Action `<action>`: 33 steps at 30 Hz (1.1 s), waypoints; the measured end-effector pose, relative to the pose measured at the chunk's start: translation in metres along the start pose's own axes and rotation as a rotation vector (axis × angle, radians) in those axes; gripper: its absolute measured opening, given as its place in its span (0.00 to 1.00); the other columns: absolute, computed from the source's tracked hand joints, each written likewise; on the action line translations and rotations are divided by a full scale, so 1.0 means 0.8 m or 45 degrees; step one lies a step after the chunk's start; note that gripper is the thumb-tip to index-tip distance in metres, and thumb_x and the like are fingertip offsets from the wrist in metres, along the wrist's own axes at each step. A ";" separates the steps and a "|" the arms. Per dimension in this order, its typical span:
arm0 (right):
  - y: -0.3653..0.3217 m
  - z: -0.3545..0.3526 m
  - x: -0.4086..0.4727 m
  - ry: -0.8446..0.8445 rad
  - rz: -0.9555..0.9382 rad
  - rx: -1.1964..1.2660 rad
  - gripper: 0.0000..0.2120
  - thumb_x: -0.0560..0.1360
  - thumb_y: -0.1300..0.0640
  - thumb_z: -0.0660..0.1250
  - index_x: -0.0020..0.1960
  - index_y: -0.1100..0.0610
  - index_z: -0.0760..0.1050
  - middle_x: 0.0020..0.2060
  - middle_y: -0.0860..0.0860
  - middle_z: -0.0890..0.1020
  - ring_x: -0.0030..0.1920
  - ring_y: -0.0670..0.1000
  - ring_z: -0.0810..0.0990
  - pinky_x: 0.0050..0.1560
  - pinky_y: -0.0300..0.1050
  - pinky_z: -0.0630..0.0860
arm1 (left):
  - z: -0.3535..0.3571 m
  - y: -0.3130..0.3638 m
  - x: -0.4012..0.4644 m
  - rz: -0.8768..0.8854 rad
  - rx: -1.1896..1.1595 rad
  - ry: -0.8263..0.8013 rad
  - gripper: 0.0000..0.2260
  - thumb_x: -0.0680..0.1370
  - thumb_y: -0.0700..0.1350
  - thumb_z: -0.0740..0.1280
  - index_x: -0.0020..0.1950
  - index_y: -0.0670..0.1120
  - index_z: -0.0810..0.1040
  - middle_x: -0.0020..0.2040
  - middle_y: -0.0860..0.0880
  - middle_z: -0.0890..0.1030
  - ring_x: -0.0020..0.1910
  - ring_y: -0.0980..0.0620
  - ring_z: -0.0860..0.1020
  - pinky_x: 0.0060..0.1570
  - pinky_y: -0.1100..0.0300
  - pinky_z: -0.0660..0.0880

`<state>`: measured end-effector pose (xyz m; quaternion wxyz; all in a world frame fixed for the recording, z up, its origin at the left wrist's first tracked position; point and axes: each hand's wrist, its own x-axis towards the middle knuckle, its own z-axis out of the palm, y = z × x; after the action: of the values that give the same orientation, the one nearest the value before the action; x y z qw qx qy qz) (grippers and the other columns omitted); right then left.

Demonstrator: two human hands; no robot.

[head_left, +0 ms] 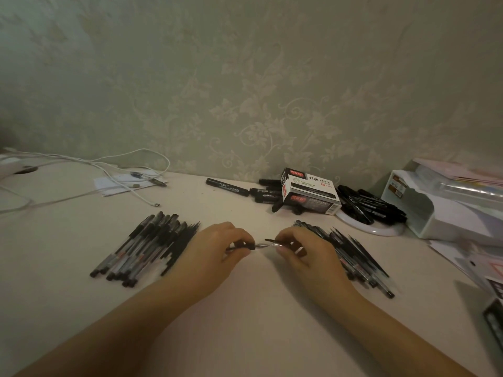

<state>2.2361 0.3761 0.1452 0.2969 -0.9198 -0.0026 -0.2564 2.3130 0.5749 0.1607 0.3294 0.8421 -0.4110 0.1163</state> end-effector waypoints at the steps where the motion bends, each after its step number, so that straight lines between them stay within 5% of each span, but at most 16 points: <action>1: -0.001 0.000 0.000 -0.013 -0.021 0.006 0.05 0.78 0.57 0.68 0.51 0.47 0.78 0.45 0.39 0.79 0.48 0.39 0.77 0.46 0.33 0.73 | 0.000 0.002 0.000 0.008 0.000 -0.005 0.07 0.78 0.47 0.67 0.54 0.52 0.82 0.46 0.54 0.79 0.46 0.59 0.75 0.49 0.63 0.72; 10: -0.011 0.000 -0.002 -0.036 -0.164 0.085 0.07 0.77 0.59 0.70 0.52 0.51 0.82 0.44 0.42 0.81 0.47 0.43 0.78 0.49 0.37 0.74 | 0.004 0.004 0.002 -0.040 -0.050 -0.003 0.06 0.75 0.50 0.70 0.49 0.52 0.75 0.42 0.56 0.79 0.43 0.59 0.76 0.43 0.63 0.74; 20: -0.007 -0.004 -0.001 -0.106 0.084 0.503 0.08 0.73 0.59 0.74 0.48 0.47 0.84 0.43 0.43 0.85 0.46 0.44 0.83 0.49 0.35 0.77 | 0.001 0.010 0.002 0.098 0.043 -0.005 0.06 0.77 0.50 0.67 0.44 0.51 0.72 0.40 0.56 0.77 0.42 0.56 0.73 0.43 0.55 0.72; 33: -0.008 -0.003 -0.001 -0.114 0.095 0.498 0.07 0.73 0.58 0.74 0.48 0.47 0.84 0.42 0.41 0.85 0.46 0.44 0.83 0.51 0.37 0.77 | -0.005 0.022 0.001 0.105 0.009 0.004 0.05 0.77 0.46 0.68 0.45 0.46 0.75 0.40 0.52 0.78 0.42 0.53 0.74 0.45 0.53 0.71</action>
<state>2.2332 0.3797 0.1501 0.4789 -0.8545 -0.0316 -0.1985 2.3005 0.5692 0.1718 0.3218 0.8254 -0.4444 0.1326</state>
